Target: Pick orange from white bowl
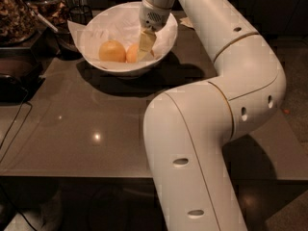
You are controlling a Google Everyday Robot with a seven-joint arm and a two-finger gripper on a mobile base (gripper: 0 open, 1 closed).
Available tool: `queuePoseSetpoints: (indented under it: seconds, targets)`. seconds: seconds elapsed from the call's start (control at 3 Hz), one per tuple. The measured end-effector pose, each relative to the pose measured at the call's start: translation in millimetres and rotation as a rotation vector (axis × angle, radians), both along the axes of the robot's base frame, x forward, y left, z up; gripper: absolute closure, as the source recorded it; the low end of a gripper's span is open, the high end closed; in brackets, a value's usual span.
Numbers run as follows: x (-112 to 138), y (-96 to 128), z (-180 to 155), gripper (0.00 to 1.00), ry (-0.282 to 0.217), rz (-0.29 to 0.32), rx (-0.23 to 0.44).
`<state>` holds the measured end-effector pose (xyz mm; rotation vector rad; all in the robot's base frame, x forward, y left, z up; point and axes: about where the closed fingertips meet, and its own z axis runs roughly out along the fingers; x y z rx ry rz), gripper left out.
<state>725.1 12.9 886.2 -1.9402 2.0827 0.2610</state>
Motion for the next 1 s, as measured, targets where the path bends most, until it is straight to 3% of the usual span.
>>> queuePoseSetpoints:
  seconds: [1.0]
  targets:
    - [1.5, 2.6, -25.2, 0.23, 0.068, -0.014, 0.061]
